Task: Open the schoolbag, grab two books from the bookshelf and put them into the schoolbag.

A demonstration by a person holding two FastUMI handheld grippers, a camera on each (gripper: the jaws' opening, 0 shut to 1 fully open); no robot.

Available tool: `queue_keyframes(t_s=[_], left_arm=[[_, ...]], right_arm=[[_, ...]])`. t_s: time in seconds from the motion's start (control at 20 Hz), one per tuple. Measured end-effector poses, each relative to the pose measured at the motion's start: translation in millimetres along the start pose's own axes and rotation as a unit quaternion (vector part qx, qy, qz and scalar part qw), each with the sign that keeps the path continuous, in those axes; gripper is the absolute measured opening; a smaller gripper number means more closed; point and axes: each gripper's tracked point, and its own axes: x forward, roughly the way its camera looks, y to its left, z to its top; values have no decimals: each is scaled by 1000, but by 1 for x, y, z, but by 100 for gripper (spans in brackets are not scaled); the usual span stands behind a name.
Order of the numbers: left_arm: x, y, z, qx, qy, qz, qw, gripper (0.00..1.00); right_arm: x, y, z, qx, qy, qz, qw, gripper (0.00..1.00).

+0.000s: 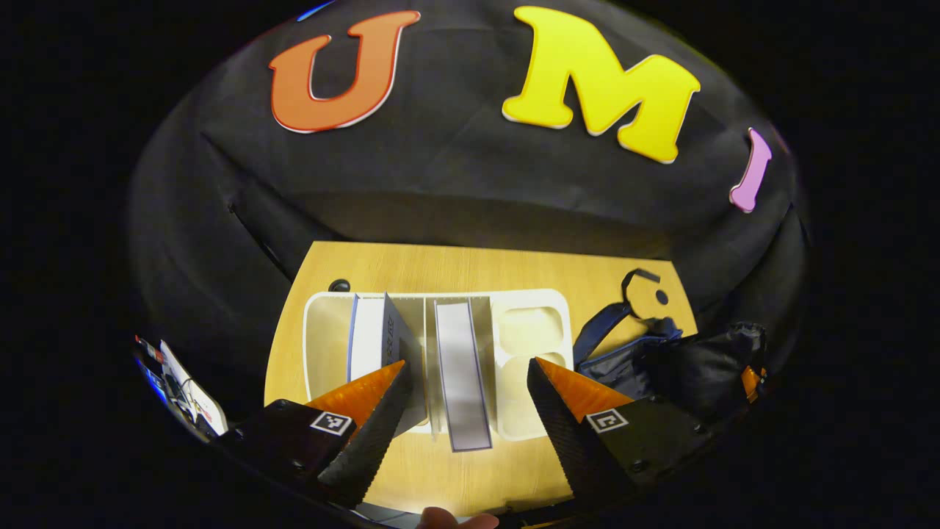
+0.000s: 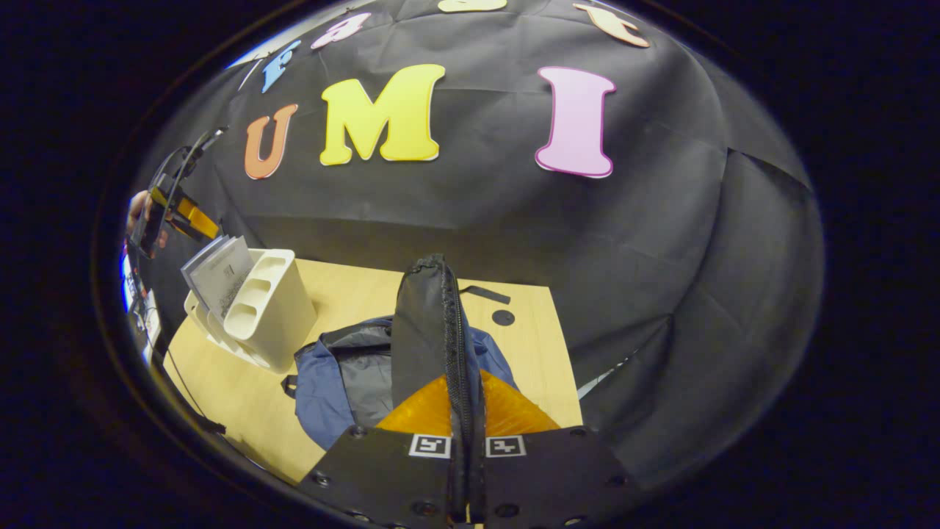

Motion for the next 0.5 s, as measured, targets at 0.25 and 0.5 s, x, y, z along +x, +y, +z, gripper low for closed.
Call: queue_keyframes(t_s=[0.25, 0.5], left_arm=[[28, 1, -27, -3, 124, 10, 992, 99], [57, 1, -48, -34, 187, 26, 981, 99]], right_arm=[[7, -6, -3, 13, 3, 12, 1000, 2], [12, -14, -8, 28, 6, 12, 1000, 3]])
